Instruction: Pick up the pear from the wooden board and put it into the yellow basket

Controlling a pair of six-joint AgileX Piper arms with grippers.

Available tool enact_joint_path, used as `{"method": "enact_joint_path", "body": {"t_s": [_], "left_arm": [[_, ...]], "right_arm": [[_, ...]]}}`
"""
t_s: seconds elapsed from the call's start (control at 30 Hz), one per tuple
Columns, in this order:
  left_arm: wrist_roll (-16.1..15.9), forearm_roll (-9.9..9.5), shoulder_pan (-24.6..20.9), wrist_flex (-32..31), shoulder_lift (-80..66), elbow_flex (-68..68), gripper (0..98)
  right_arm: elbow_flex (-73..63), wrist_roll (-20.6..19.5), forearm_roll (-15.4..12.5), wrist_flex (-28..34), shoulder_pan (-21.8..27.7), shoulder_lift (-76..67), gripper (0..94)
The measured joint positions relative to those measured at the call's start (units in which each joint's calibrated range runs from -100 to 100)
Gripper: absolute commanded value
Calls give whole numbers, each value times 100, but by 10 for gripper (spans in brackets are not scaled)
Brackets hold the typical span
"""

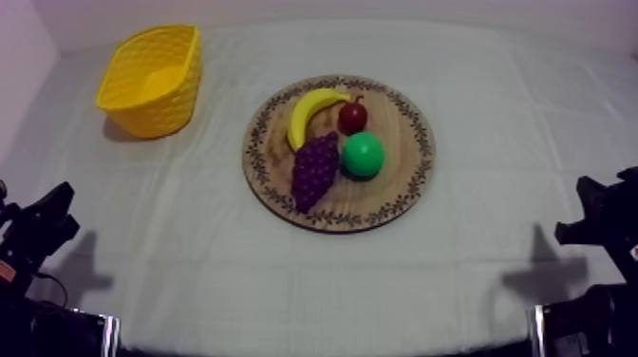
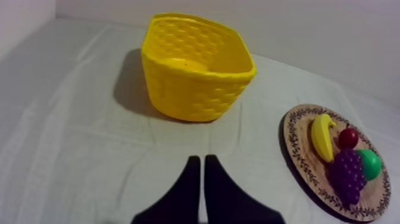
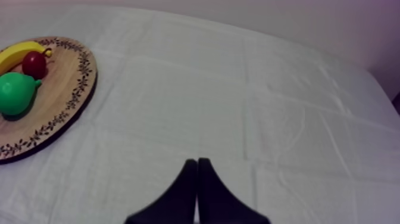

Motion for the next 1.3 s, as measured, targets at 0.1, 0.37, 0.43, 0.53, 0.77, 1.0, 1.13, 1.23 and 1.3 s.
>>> {"method": "enact_joint_path", "body": {"t_s": [0.1,0.37,0.43,0.53,0.77,1.0,1.13,1.23,1.3], "left_arm": [[0,0,0,0,0,0,1],[0,0,0,0,0,0,1],[0,0,0,0,0,0,1],[0,0,0,0,0,0,1],[-50,0,-44,0,0,0,1],[-4,193,-339,200,80,-303,0],[144,336,-474,448,422,-855,0],[80,407,-492,636,898,-1447,0],[48,452,-492,877,1333,-1912,0]], "right_arm": [[0,0,0,0,0,0,3],[0,0,0,0,0,0,3],[0,0,0,0,0,0,3],[0,0,0,0,0,0,3],[0,0,0,0,0,0,3],[0,0,0,-20,0,0,3],[0,0,0,-12,0,0,3],[0,0,0,-12,0,0,3],[0,0,0,-12,0,0,3]]}}
